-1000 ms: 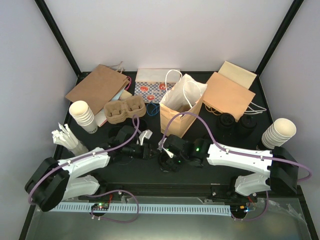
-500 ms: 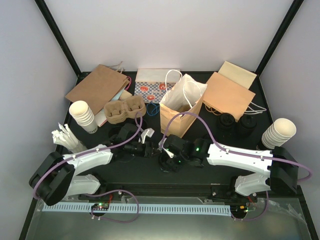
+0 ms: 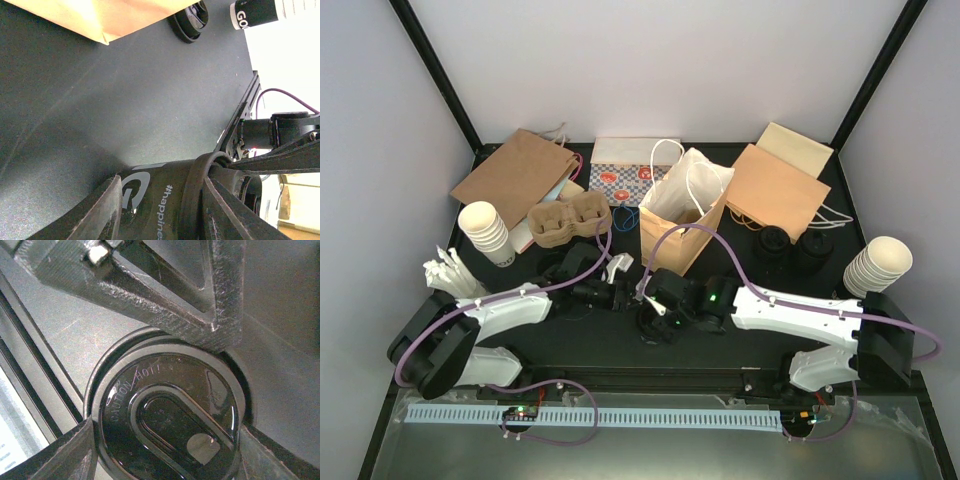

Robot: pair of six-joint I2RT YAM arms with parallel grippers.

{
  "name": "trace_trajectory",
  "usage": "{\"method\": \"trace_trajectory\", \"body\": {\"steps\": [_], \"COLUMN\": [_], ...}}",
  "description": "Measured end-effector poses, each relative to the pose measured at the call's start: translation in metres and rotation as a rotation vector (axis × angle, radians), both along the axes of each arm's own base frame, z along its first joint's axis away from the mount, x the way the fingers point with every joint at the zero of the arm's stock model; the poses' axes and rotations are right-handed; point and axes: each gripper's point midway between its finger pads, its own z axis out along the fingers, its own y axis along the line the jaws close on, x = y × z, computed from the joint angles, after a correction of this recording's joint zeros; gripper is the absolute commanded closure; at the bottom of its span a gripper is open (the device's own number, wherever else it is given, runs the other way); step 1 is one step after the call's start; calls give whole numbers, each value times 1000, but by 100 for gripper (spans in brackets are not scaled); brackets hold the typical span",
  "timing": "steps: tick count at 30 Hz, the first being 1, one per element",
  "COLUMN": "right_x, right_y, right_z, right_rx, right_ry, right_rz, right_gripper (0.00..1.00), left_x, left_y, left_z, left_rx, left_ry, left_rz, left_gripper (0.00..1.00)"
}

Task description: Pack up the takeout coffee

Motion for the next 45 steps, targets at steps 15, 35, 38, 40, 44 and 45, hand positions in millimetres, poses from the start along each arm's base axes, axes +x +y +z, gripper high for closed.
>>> {"method": "trace_trajectory", "body": {"steps": [15,35,38,40,44,45], "right_x": [1,1,1,0,1,2], "right_y": [3,4,4,4,5,6], "right_z": [-2,-3,-3,-4,-3,-2], "right_rx": [-25,-74,-83,-90,-94,-91], "right_ry": [13,36,41,44,44,42], "right_rz": [0,-1,-1,-1,0,1], "right_gripper": [37,37,37,37,37,37], "left_x": [1,2,2,2,3,4], "left_y": [2,0,0,0,2,3], "left_z": [-8,-10,-11,-10,-9,-7], "left_rx": [10,10,12,14,28,31], "left_ry": [-13,-29,-31,-31,-35,-40], "left_rz": [5,-8,-14,-14,-7,-3], "left_gripper": [60,62,62,62,61,60]}}
